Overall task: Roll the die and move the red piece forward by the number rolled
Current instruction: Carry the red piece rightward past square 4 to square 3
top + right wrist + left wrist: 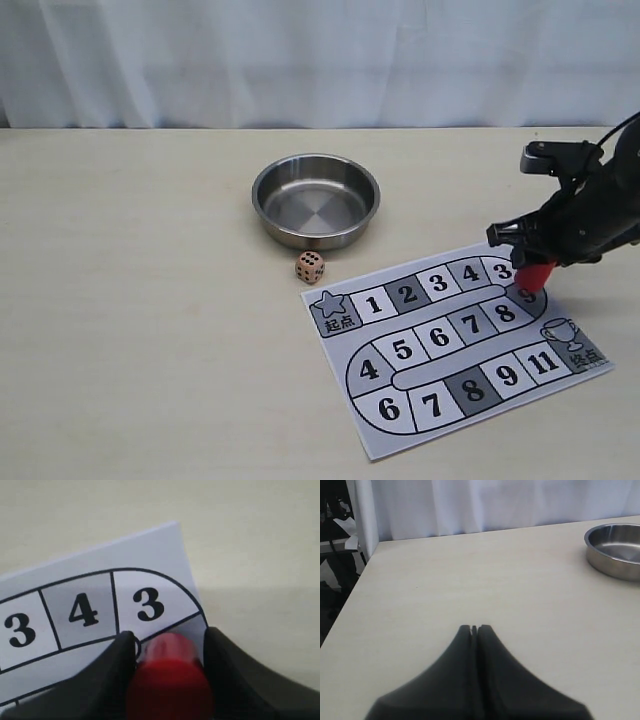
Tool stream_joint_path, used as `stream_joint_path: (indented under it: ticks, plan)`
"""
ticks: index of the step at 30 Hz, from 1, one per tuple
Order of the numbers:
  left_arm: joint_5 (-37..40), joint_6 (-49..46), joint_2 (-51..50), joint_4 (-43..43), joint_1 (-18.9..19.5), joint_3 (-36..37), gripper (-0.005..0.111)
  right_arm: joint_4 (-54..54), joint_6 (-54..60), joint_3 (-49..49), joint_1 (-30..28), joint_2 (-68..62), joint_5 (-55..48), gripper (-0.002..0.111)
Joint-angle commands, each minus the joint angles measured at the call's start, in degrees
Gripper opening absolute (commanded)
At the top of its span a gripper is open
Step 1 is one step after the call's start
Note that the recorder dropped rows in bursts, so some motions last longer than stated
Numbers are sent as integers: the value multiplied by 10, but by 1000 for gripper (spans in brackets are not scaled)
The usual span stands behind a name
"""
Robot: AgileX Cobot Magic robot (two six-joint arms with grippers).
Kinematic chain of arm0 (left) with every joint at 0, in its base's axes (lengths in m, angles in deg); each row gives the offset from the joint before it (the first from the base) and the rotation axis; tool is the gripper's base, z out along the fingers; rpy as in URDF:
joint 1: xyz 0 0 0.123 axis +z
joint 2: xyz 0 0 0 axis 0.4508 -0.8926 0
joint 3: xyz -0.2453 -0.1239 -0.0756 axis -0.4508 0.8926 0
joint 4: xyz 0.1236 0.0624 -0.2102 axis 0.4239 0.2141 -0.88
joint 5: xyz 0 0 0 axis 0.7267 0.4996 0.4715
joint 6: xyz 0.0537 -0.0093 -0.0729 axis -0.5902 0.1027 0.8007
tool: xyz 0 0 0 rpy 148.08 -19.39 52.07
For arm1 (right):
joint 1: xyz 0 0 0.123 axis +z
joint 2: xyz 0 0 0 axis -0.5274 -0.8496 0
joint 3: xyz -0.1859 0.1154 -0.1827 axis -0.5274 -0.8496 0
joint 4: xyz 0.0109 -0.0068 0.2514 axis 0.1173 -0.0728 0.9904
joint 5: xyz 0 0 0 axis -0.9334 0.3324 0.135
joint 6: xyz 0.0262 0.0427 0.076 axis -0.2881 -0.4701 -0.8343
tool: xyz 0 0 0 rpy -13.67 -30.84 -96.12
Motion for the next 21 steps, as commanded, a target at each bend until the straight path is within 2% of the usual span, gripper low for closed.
stream_joint_path:
  ticks: [1,5,8,21]
  plan:
    - [-5,2,0,-3,-1,1,0,-5,1,-47,-5,2,72,4]
    - [-5,2,0,-3,-1,1,0,-4,1,-53,-5,-3,78,5]
    - [-5,2,0,-3,-1,1,0,-4,1,-53,-5,-9,80,14]
    - [-5,2,0,-3,-1,1,0,-2,-17,-52,-5,-11,87,75]
